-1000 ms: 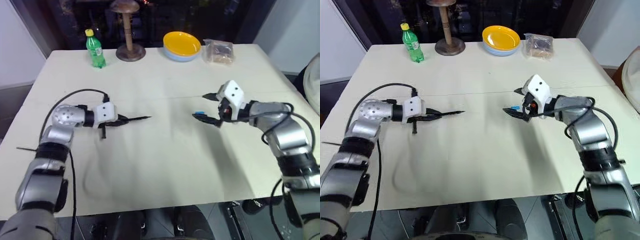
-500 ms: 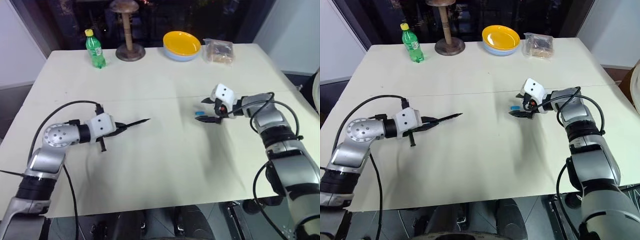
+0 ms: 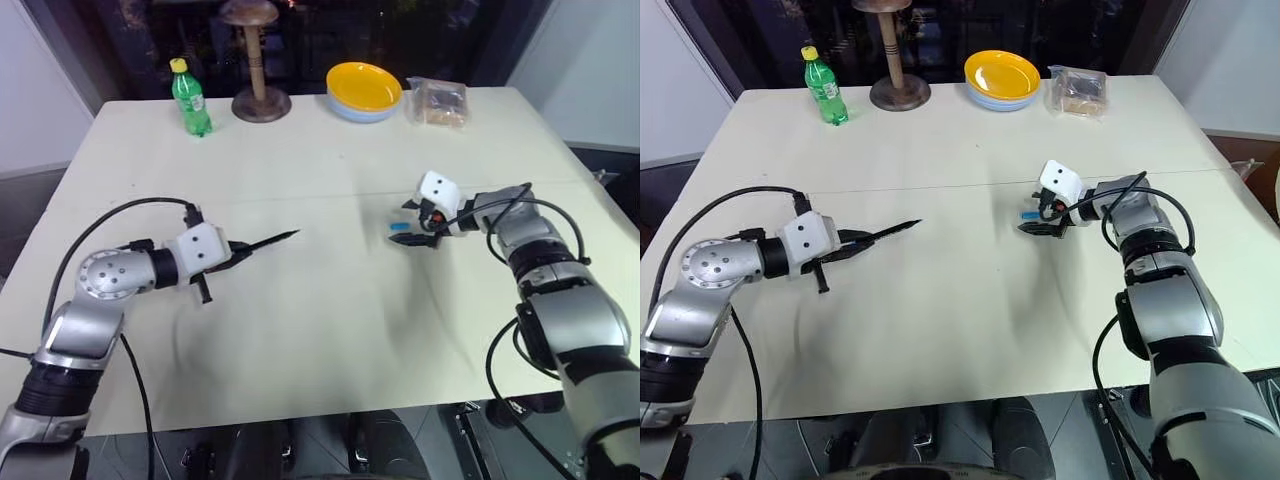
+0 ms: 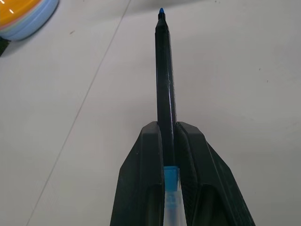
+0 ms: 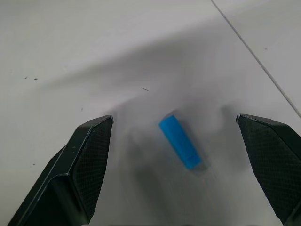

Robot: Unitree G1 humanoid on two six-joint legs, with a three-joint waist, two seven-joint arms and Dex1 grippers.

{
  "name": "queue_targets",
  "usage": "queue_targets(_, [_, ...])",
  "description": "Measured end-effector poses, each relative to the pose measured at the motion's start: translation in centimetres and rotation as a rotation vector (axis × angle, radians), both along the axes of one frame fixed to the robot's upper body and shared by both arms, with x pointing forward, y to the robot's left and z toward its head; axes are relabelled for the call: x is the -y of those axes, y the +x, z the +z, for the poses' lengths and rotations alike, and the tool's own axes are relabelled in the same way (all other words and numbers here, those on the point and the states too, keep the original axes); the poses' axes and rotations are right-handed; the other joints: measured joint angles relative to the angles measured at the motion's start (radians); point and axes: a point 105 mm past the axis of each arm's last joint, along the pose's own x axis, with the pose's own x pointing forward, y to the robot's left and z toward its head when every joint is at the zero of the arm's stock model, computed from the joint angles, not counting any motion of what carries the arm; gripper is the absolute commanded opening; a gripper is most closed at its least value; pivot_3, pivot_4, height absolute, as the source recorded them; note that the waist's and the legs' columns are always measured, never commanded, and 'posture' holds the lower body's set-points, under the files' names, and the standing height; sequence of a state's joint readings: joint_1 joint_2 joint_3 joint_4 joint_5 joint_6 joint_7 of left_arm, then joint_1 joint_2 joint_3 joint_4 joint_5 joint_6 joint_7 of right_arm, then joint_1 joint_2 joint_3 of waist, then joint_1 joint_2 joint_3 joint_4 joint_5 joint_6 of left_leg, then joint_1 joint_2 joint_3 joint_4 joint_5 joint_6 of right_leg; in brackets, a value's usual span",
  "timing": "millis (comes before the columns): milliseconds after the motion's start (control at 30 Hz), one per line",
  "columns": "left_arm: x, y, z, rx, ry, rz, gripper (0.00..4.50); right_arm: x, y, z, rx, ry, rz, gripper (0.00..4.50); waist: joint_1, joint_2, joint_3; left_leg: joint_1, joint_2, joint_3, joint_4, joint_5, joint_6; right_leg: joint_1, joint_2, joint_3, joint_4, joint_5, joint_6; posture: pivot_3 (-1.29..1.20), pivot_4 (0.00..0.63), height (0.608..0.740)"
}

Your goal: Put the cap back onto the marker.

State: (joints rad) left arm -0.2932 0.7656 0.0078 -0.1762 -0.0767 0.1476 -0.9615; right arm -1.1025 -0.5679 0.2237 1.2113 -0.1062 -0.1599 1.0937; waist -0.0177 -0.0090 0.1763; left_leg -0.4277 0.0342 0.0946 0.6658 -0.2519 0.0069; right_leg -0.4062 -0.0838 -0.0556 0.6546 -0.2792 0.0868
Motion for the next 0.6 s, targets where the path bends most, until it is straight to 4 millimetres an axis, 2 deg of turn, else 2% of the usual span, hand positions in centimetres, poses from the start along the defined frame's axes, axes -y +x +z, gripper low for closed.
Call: queue_targets(600, [0.31,-0.28,0.44,0.007,-0.001,-0.006,0.03,0.79,0.04,-0.82,-0.027,-0.031,-0.047,4.37,0.000,0.000,0.000,0.000,0.000,0.000,0.000,0.000,0.000,0.000,0.000,0.000,0.000,0.000,0.000,0.00,0.150,0.740])
